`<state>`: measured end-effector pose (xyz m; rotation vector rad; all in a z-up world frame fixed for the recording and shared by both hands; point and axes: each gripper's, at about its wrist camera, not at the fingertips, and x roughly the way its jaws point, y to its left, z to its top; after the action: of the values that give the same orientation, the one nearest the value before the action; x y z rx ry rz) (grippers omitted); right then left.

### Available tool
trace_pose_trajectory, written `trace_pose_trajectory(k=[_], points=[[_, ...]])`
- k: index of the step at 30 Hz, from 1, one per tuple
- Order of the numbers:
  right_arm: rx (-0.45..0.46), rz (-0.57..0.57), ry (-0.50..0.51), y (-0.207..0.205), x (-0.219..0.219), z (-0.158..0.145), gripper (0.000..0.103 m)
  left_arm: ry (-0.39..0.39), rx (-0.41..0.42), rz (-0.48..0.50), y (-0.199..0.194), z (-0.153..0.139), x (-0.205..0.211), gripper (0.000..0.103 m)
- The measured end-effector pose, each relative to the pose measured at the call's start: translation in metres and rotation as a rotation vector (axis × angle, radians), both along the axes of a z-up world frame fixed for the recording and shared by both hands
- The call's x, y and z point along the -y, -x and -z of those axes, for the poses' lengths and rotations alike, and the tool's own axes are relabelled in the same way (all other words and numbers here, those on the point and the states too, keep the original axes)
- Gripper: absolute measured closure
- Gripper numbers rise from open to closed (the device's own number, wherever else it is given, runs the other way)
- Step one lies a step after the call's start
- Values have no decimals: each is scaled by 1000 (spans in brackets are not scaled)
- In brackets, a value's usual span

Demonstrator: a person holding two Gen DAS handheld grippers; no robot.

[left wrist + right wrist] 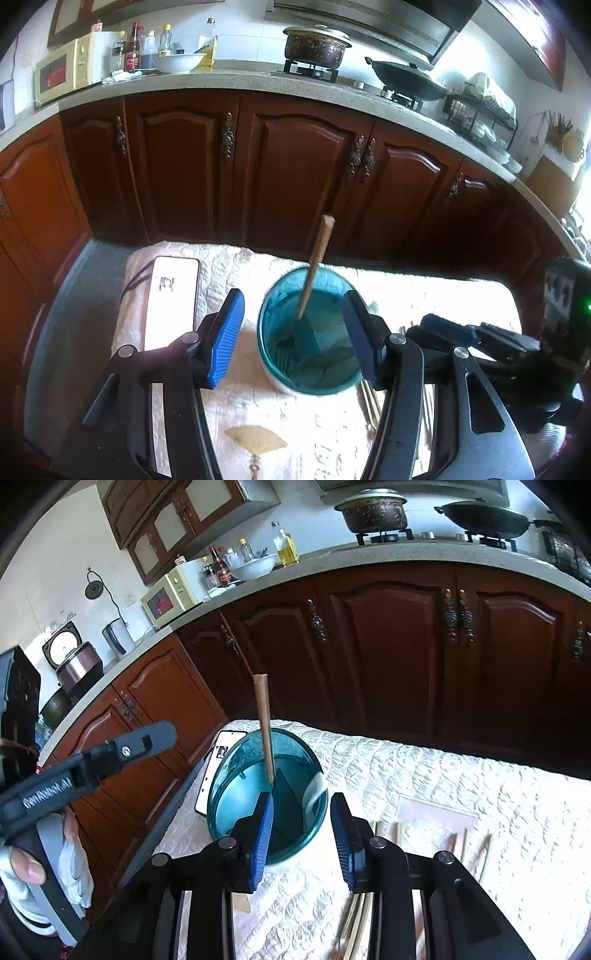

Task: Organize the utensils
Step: 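Move both open grippers back down to the utensils on the cloth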

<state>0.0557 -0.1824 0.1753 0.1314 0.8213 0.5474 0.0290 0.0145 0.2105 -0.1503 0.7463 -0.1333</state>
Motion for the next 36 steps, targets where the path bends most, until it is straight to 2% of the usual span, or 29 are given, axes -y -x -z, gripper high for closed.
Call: trace_pose_trajectory(k=[15, 24, 28, 31, 36], points=[[44, 125, 71, 68, 52, -10, 63, -71, 29, 34, 45, 19, 54, 48], [43, 196, 112, 92, 84, -5, 59, -90, 44, 67, 59, 28, 86, 48], [24, 228, 124, 96, 101, 5, 59, -69, 22, 103, 60, 35, 92, 47], [-11, 258, 127, 96, 115, 17, 59, -29, -21, 123, 57, 47, 91, 40], [-97, 286, 121, 87, 135, 49, 59, -3, -101, 157, 55, 79, 92, 39]])
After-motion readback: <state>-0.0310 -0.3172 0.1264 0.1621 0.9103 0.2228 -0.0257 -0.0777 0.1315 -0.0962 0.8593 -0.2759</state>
